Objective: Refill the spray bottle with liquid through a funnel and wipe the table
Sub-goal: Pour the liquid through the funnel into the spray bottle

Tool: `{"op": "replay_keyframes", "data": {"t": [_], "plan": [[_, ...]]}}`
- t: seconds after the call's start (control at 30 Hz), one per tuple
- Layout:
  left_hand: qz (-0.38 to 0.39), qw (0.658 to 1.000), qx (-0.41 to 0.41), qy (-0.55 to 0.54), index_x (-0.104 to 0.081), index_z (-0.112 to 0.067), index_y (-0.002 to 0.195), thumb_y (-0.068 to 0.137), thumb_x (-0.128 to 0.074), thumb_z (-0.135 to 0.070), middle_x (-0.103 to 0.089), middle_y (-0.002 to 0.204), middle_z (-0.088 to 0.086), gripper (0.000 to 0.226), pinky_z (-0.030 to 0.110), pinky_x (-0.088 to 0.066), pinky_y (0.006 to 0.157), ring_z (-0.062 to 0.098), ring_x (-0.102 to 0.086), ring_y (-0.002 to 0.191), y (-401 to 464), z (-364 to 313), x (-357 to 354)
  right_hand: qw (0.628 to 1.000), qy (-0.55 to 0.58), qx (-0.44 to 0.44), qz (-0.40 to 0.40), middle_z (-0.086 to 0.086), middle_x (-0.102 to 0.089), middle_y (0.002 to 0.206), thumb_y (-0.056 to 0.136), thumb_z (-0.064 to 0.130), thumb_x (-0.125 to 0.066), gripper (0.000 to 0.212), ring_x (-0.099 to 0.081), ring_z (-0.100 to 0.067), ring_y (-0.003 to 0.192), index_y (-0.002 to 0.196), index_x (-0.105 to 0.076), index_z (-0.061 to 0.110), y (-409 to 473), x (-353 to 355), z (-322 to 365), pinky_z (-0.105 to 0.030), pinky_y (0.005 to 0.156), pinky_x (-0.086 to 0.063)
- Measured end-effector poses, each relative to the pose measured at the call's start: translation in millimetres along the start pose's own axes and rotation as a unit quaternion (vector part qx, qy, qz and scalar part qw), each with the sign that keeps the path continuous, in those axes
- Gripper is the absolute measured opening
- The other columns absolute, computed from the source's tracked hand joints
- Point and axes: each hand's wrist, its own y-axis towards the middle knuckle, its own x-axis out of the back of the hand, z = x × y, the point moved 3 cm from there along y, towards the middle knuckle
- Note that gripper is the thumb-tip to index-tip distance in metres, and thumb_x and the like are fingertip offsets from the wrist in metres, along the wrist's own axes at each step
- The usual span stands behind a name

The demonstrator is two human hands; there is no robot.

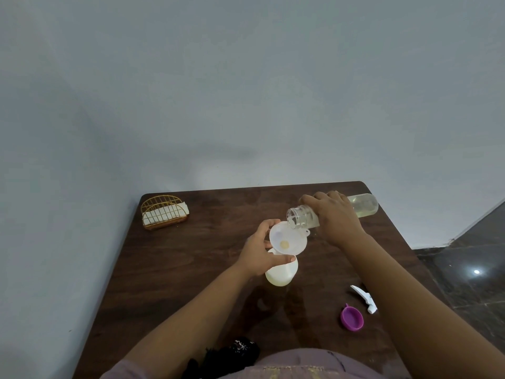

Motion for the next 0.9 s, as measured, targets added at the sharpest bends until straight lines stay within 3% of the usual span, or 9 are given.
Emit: {"op": "replay_keyframes", "data": {"t": [0.13, 0.47, 0.9], "plan": [[-0.001, 1.0, 0.002, 0.008, -0.038, -0.046, 0.128, 0.065, -0.09, -0.03, -0.052, 0.13, -0.016, 0.083, 0.034, -0.055, 0.094, 0.016, -0.057, 0.112, -0.3, -1.0, -0.4, 1.0, -0.003, 0.0, 0.0, 0.004, -0.061, 0.099, 0.072, 0.015, -0.068, 0.045, -0.053, -0.026, 0.095, 0.113, -0.057, 0.031, -0.3, 0.2, 0.2, -0.037, 0.097, -0.035], [-0.003, 1.0, 0.008, 0.005, -0.038, -0.045, 0.129, 0.065, -0.09, -0.029, -0.052, 0.128, -0.017, 0.084, 0.027, -0.052, 0.088, 0.015, -0.057, 0.111, -1.0, -1.4, 0.0, 1.0, -0.01, -0.002, 0.001, 0.004, -0.061, 0.101, 0.073, 0.016, -0.069, 0.047, -0.054, -0.025, 0.096, 0.115, -0.056, 0.032, -0.5, -1.1, -1.6, -0.037, 0.098, -0.035], [0.0, 1.0, 0.008, 0.013, -0.037, -0.046, 0.127, 0.066, -0.09, -0.029, -0.052, 0.129, -0.016, 0.083, 0.034, -0.054, 0.093, 0.017, -0.057, 0.112, -2.6, -1.5, -0.4, 1.0, -0.009, -0.003, -0.002, 0.004, -0.061, 0.101, 0.073, 0.014, -0.068, 0.048, -0.054, -0.026, 0.096, 0.116, -0.055, 0.032, -1.5, -2.3, -2.2, -0.038, 0.098, -0.035]]}}
